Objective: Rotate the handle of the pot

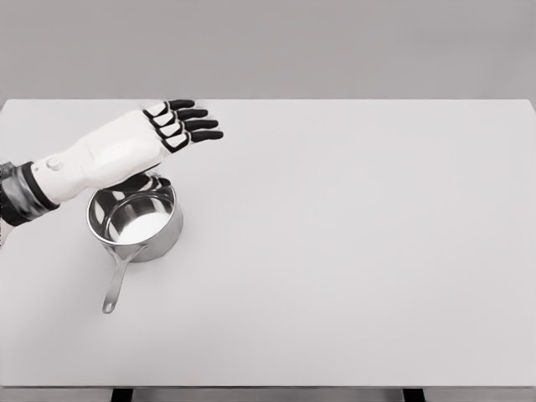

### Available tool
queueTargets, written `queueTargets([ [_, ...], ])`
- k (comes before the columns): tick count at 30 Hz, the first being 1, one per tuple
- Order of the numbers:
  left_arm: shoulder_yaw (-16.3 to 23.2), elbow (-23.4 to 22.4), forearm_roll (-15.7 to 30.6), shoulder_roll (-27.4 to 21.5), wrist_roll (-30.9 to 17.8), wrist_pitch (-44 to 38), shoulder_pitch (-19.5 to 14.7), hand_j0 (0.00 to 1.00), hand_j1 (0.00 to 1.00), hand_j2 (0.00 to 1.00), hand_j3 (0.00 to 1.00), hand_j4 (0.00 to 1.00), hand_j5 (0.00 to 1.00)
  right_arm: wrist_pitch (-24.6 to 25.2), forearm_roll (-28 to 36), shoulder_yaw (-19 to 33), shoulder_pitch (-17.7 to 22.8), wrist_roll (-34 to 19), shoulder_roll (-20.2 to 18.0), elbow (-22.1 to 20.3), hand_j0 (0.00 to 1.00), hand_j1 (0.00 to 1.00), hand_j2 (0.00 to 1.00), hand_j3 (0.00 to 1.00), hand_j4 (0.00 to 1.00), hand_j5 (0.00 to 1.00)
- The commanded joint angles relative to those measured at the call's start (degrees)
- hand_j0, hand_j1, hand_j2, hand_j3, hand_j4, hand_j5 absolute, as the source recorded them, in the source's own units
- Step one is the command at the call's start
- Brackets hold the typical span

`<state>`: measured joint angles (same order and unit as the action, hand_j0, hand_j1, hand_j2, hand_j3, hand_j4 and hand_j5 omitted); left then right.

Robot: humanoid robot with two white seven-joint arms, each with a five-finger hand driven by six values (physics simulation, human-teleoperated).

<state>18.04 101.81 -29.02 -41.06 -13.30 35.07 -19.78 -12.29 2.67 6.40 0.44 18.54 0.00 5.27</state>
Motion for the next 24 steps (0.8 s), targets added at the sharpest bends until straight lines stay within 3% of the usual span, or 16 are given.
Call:
queueTargets([
  [1, 0.2, 0.7, 0.2, 0.1, -0.1, -0.1, 0.0, 1.0, 1.0, 1.0, 1.0, 1.0, 1.0, 0.0, 0.1, 0.0, 0.0, 0.0, 0.0, 0.0, 1.0, 1.0, 1.0, 1.0, 1.0, 1.0],
  [6, 6.0, 0.7, -0.4, 0.1, -0.1, -0.1, 1.7, 1.0, 1.0, 1.0, 1.0, 1.0, 1.0, 0.0, 0.1, 0.0, 0.0, 0.0, 0.0, 0.0, 1.0, 1.0, 1.0, 1.0, 1.0, 1.0],
  [11, 6.0, 0.7, -1.0, -0.2, -0.1, -0.1, 4.4, 1.0, 1.0, 1.0, 1.0, 1.0, 1.0, 0.0, 0.1, 0.0, 0.0, 0.0, 0.0, 0.0, 1.0, 1.0, 1.0, 1.0, 1.0, 1.0],
  [20, 5.7, 0.7, -1.8, 0.1, -0.1, -0.1, 3.7, 1.0, 1.0, 1.0, 1.0, 1.0, 1.0, 0.0, 0.1, 0.0, 0.0, 0.0, 0.0, 0.0, 1.0, 1.0, 1.0, 1.0, 1.0, 1.0],
  [24, 3.8, -3.5, -2.8, 0.5, -0.1, -0.1, 2.6, 1.0, 1.0, 1.0, 1.0, 1.0, 1.0, 0.0, 0.1, 0.0, 0.0, 0.0, 0.0, 0.0, 1.0, 1.0, 1.0, 1.0, 1.0, 1.0],
])
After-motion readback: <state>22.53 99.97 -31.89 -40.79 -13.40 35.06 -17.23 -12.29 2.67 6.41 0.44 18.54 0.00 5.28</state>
